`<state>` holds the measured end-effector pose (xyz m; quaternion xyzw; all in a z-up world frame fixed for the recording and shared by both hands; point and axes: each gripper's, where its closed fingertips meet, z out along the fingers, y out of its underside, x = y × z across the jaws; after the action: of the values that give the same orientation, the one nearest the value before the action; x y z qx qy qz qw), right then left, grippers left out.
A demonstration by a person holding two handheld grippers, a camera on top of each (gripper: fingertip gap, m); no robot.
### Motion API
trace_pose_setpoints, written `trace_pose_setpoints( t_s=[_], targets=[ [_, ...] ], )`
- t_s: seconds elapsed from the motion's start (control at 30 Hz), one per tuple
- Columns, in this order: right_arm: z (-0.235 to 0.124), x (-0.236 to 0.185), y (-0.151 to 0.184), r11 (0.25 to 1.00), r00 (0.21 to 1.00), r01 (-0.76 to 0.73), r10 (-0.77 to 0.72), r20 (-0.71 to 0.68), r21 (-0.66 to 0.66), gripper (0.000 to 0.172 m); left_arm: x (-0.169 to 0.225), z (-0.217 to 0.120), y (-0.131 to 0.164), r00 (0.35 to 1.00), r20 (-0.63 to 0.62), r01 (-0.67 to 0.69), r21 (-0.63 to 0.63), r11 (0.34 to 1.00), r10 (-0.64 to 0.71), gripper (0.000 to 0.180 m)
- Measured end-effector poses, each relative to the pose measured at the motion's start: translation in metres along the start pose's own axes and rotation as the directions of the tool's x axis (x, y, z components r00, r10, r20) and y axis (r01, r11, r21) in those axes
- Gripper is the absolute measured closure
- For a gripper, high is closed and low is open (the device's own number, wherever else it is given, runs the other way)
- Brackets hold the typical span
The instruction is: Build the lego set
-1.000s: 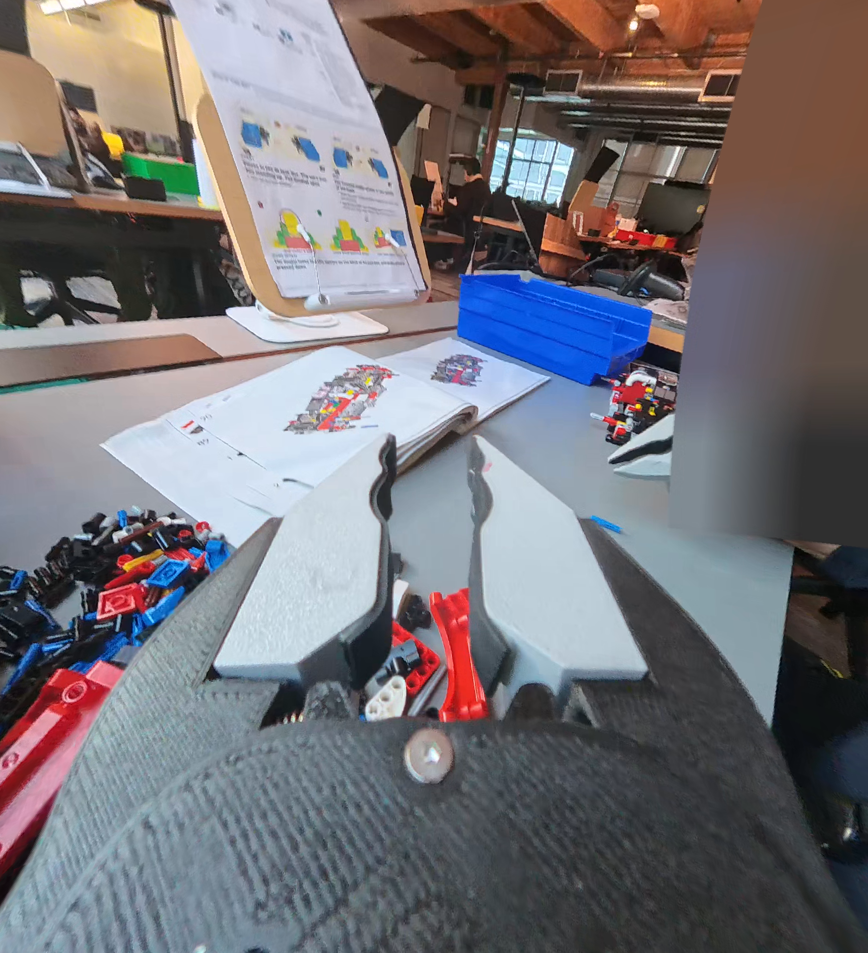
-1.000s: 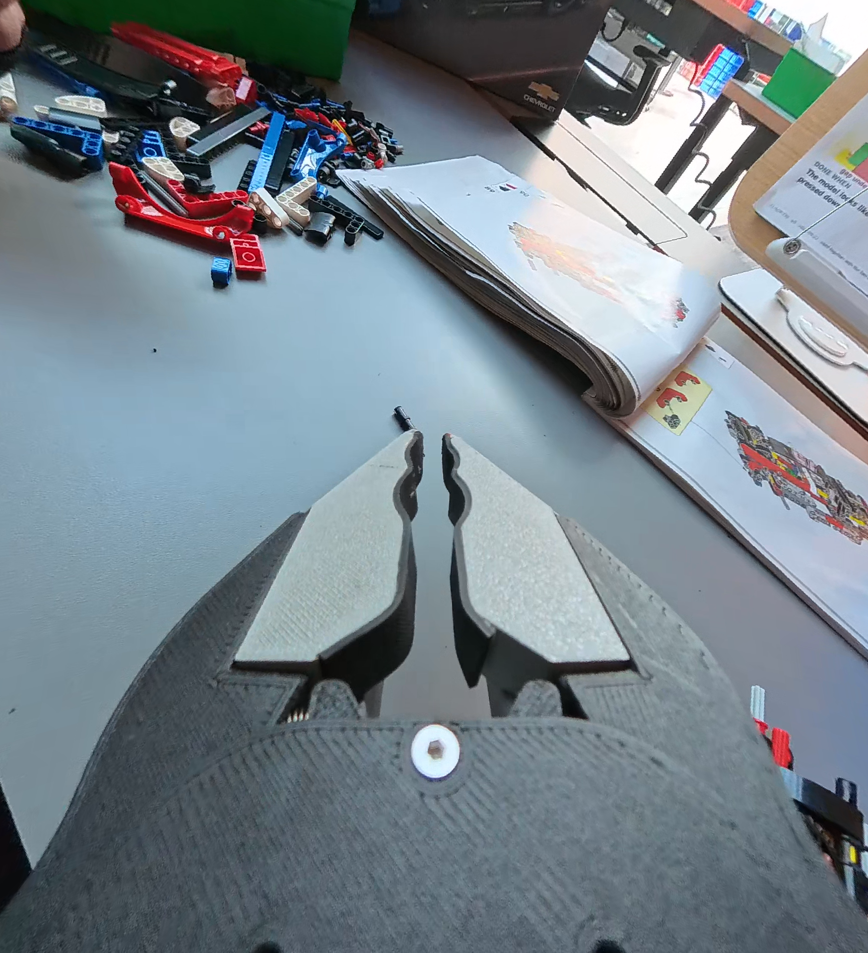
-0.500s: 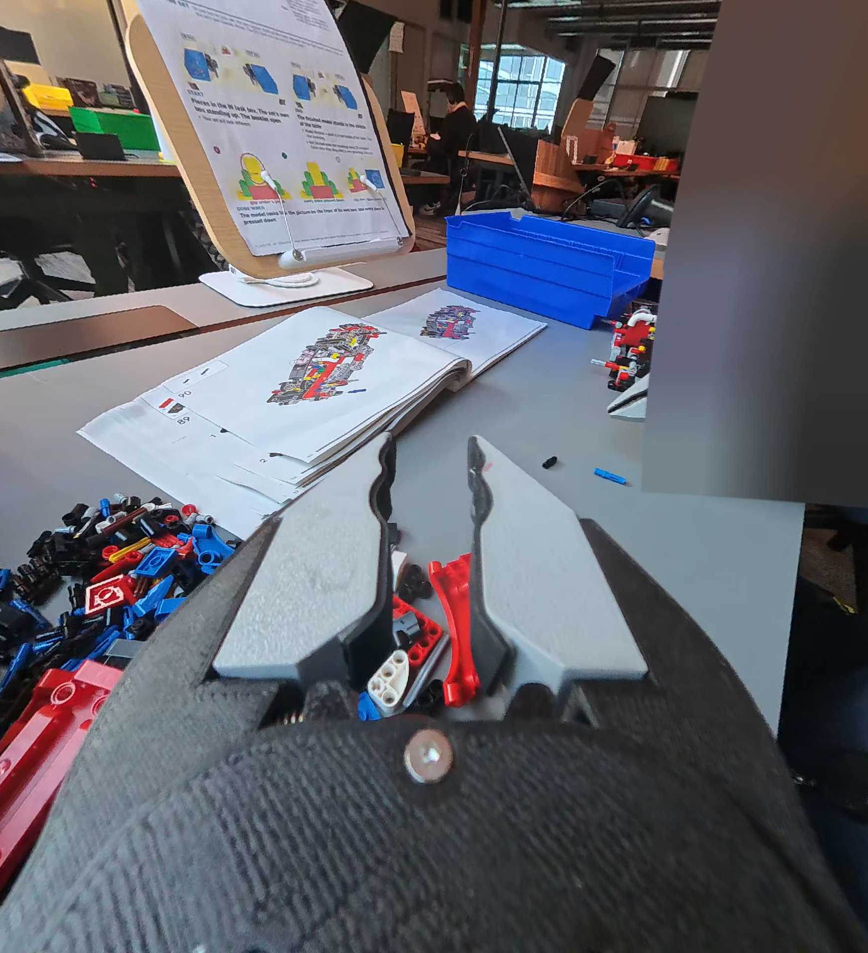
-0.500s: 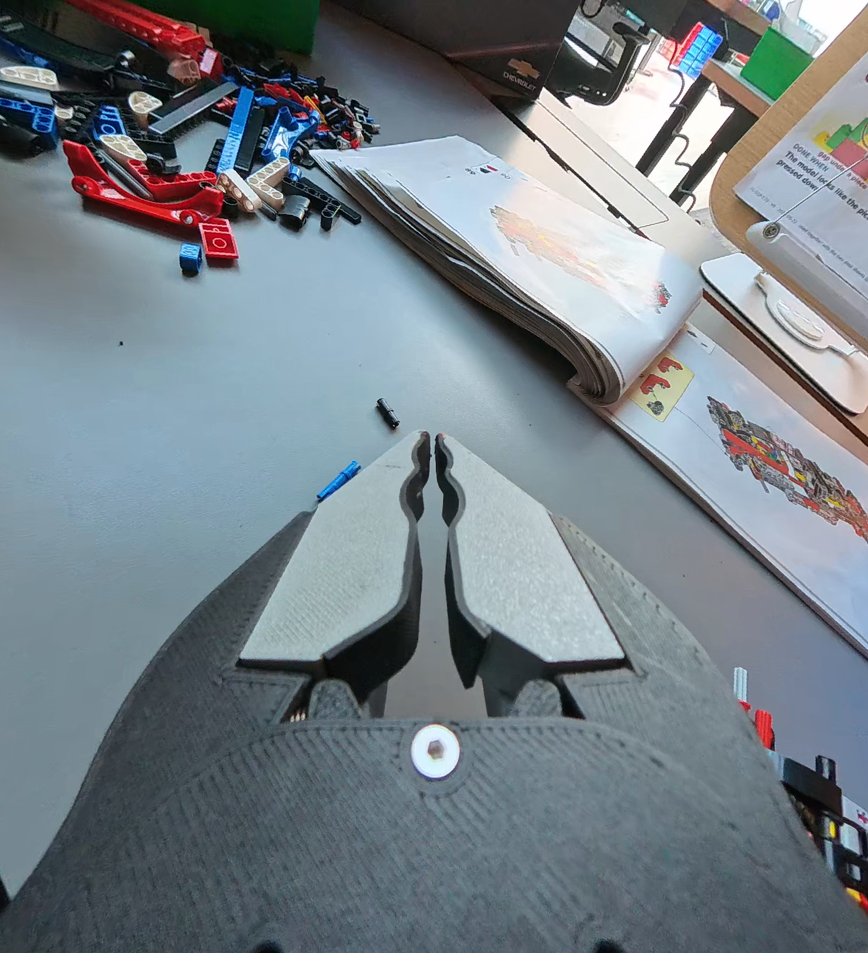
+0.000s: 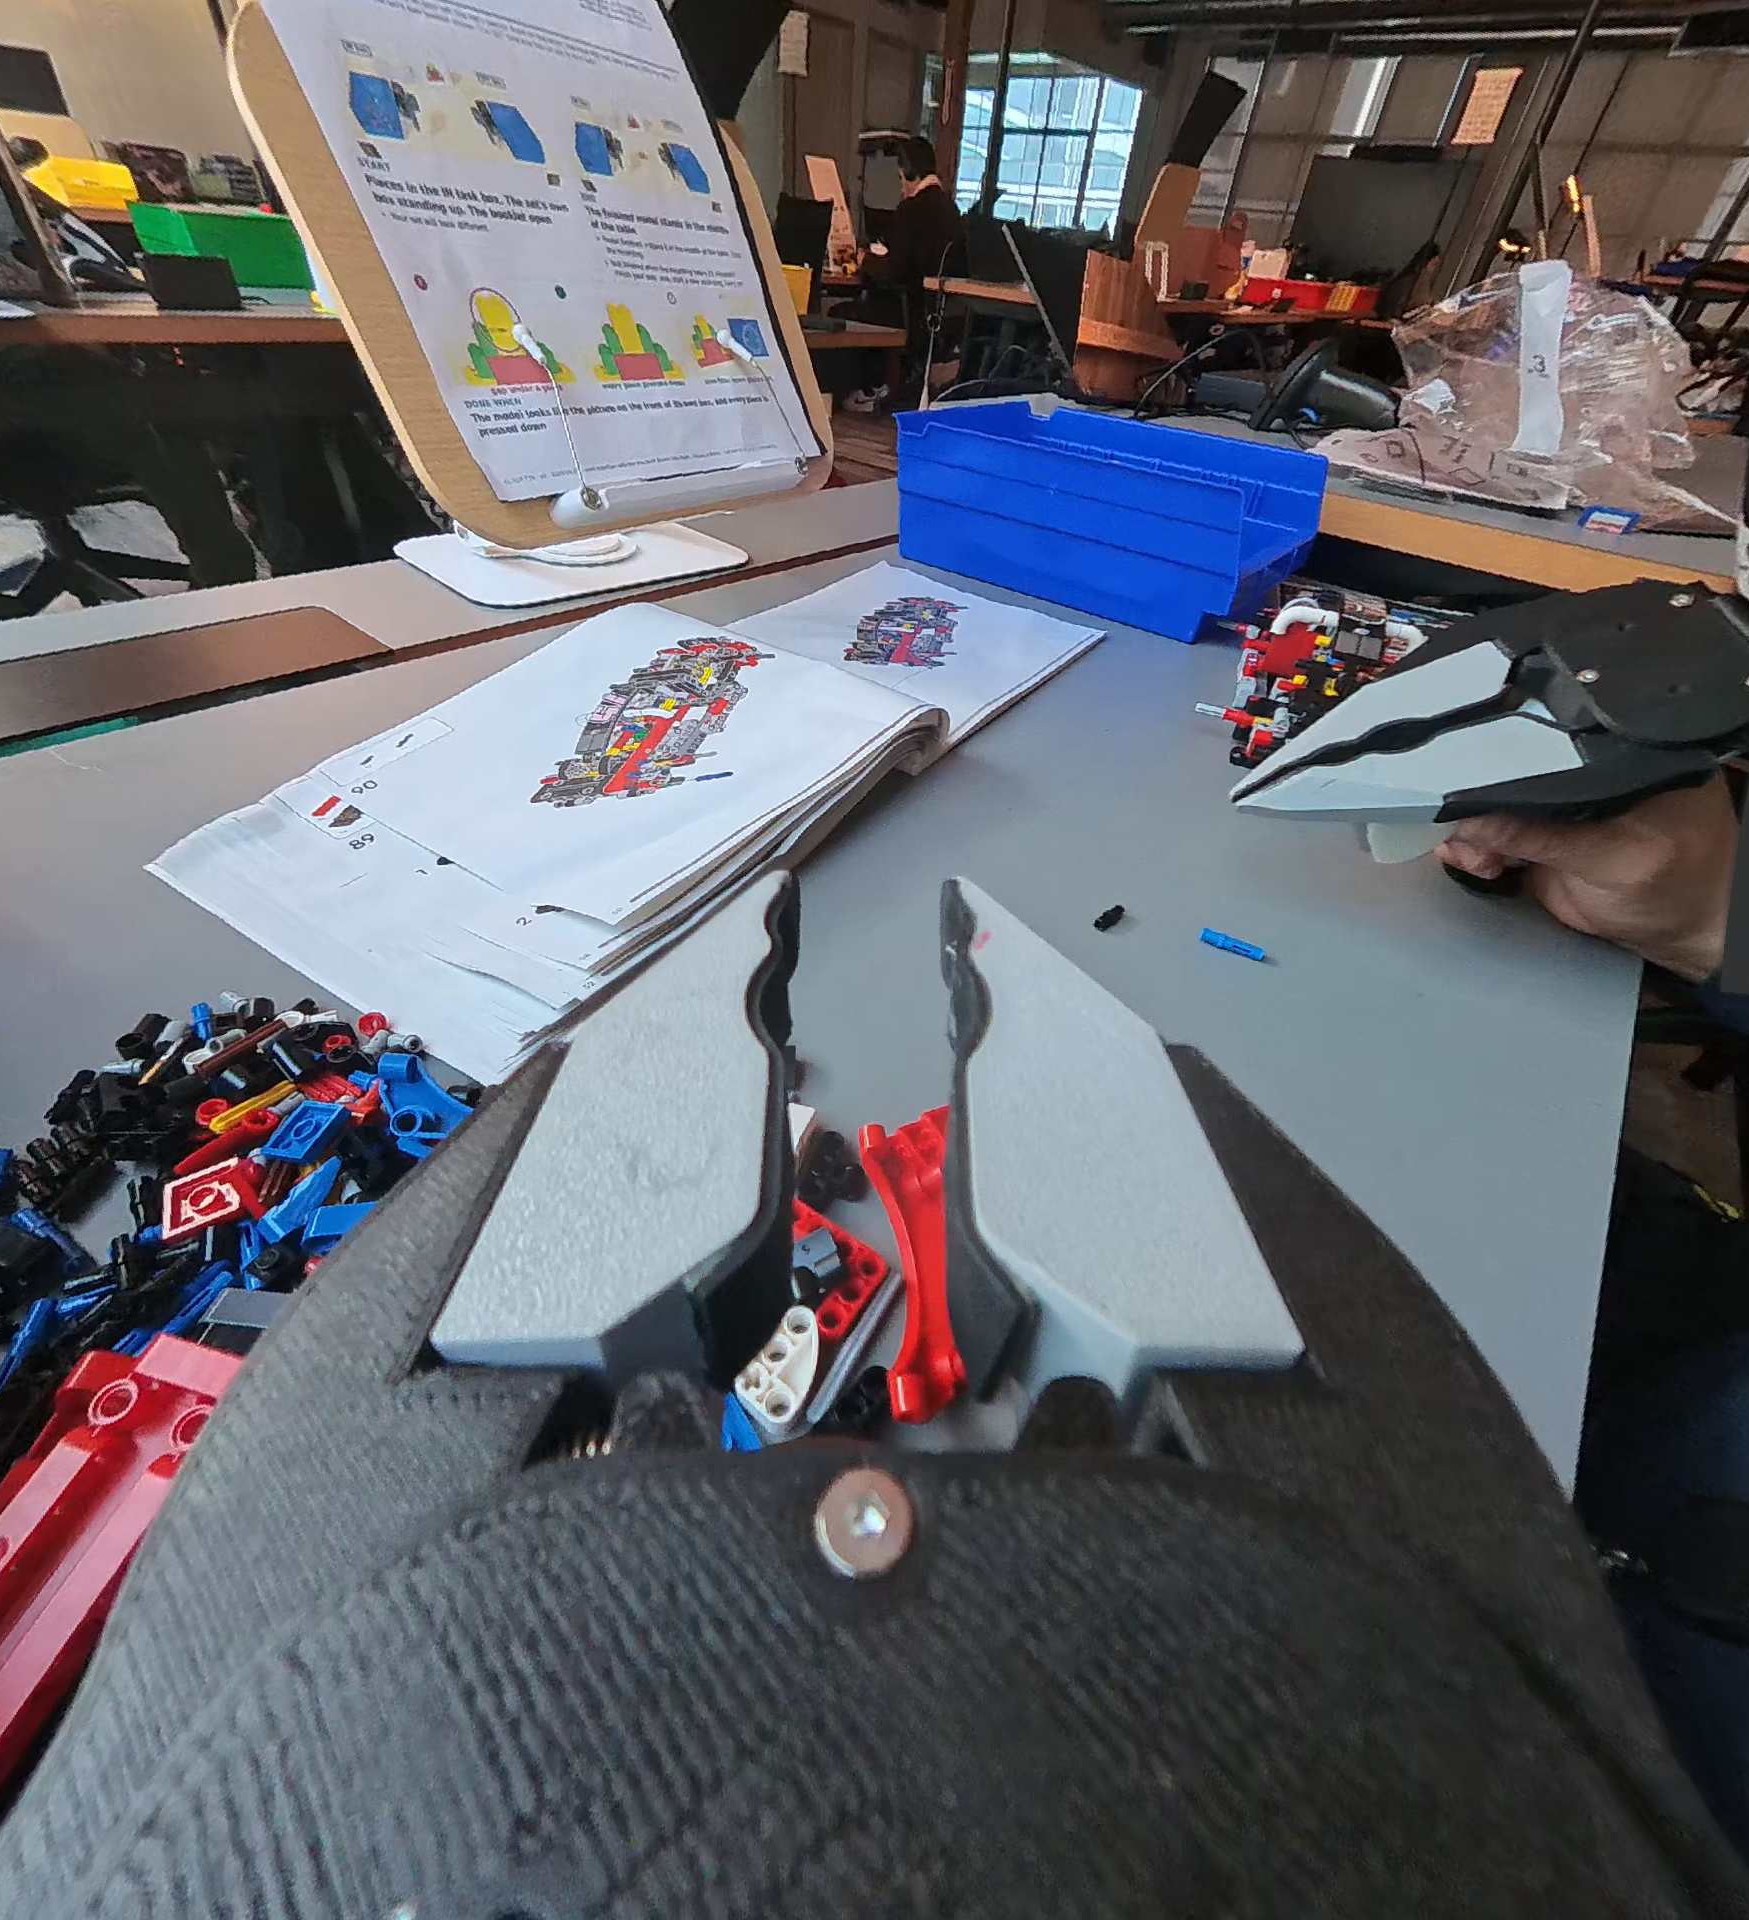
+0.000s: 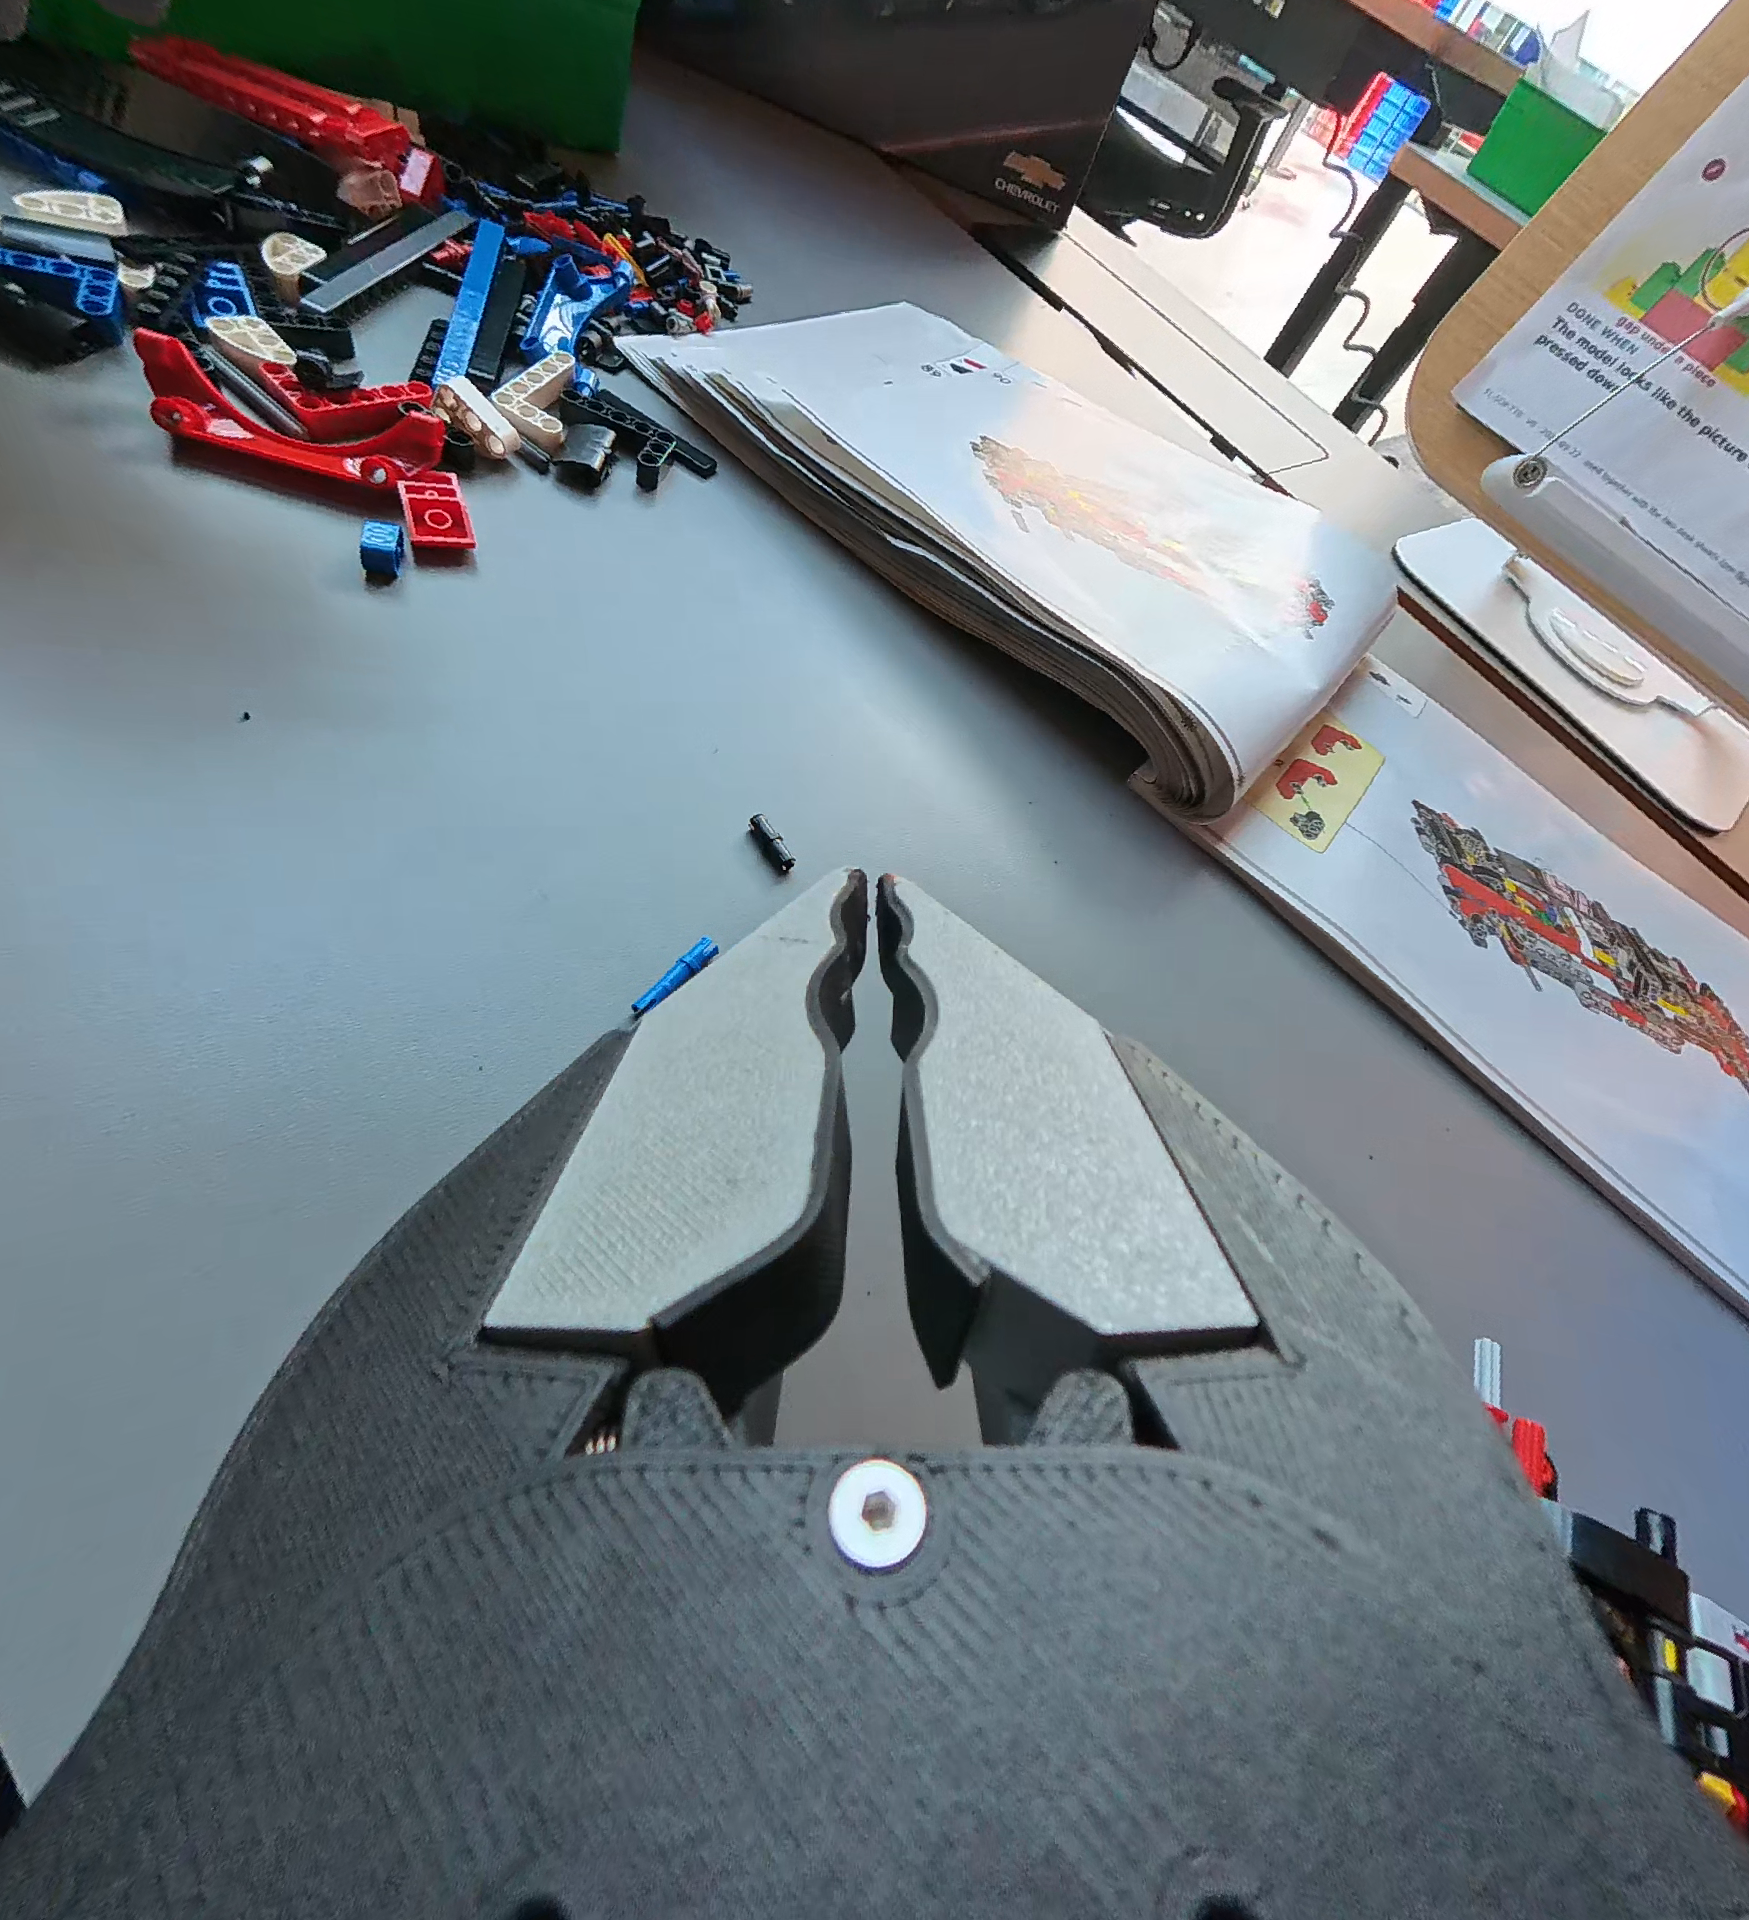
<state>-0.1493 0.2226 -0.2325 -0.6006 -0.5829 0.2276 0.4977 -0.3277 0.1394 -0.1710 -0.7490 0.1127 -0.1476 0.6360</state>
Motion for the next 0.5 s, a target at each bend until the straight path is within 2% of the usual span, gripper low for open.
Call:
trace_pose_setpoints(
  t_s=[0.5],
  targets=[
    [0.0014, -0.0007, 0.0014, 1.000, 1.000, 0.002, -0.002, 0.002, -0.011, 0.172, 0.0013, 0.0004, 0.0012, 1.000, -0.014, 0.009, -0.003, 1.000, -0.009, 0.156]
  ],
)
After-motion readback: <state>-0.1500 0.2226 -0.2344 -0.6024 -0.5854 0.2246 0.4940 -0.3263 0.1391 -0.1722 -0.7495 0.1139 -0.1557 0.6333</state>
